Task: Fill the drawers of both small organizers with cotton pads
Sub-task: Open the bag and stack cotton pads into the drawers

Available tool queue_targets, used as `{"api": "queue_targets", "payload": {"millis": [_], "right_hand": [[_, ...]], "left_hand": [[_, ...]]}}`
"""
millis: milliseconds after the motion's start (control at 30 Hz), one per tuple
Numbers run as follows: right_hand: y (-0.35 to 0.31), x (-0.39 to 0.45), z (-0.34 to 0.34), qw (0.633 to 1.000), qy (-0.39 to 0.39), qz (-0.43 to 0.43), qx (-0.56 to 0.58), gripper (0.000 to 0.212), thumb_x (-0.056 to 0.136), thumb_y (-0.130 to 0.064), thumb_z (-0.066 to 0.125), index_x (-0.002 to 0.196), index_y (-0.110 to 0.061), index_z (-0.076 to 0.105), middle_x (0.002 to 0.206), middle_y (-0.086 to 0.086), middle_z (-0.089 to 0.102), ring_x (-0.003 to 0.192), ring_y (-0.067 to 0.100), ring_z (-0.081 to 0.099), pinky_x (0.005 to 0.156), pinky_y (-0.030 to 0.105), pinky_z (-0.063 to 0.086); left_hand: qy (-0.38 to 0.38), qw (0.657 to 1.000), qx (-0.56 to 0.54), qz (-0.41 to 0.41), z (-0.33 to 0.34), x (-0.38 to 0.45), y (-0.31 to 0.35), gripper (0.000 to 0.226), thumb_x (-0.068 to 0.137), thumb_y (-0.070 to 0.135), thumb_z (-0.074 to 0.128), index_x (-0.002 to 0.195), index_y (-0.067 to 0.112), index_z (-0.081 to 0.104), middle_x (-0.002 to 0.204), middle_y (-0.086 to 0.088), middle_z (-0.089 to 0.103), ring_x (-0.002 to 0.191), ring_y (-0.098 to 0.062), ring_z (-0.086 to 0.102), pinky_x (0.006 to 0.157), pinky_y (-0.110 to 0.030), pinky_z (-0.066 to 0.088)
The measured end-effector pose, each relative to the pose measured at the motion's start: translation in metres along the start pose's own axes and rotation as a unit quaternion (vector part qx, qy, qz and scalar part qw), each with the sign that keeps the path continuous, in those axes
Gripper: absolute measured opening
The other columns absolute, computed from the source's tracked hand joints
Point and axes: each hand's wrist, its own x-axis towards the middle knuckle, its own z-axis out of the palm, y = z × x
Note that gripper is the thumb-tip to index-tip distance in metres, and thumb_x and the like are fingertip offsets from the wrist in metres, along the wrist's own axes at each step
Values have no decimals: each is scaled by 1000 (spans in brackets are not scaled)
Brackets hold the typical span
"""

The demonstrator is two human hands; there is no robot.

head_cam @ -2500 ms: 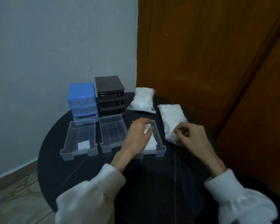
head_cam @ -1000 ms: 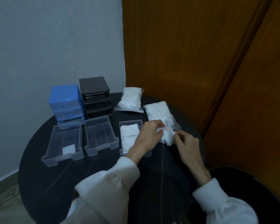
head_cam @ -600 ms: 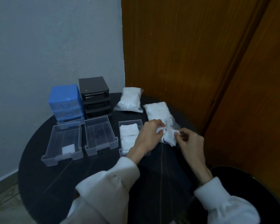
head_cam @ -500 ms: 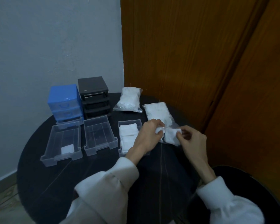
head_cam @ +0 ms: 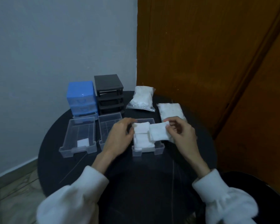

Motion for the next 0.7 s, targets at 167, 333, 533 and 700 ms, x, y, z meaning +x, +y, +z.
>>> {"api": "queue_targets", "payload": {"millis": [167,333,533,700], "right_hand": [[-4,5,25,997,-44,53,44,22,87,1,56,95,-20,54,78,-2,54,62,-6,52,55,7,41],[4,6,33,993,-101,56,-35,13,89,-7,57,85,-19,59,75,2,56,63,4,50,60,13,42],[1,-2,37,977,-122,-16,-174,15,91,-8,56,100,-17,64,90,-7,57,75,-1,50,66,6,40],[-2,-17,36,943,-134,-100,-288,30,97,-23,46,123,-14,58,144,-2,37,128,8,39,102,21,34]], "left_hand": [[-68,997,23,-10,-3,-12,-11,41,93,25,55,133,18,50,137,0,51,124,-13,48,102,-26,37],[-116,993,33,-11,-2,-14,-16,50,93,28,55,139,17,43,148,-3,38,139,-11,29,113,-26,23],[-108,994,26,-8,0,-15,-18,50,93,30,55,140,16,43,149,0,37,140,-8,26,112,-23,18],[-94,995,32,-2,2,-17,-19,51,93,30,54,141,17,42,149,2,37,140,-7,25,108,-17,15]]}}
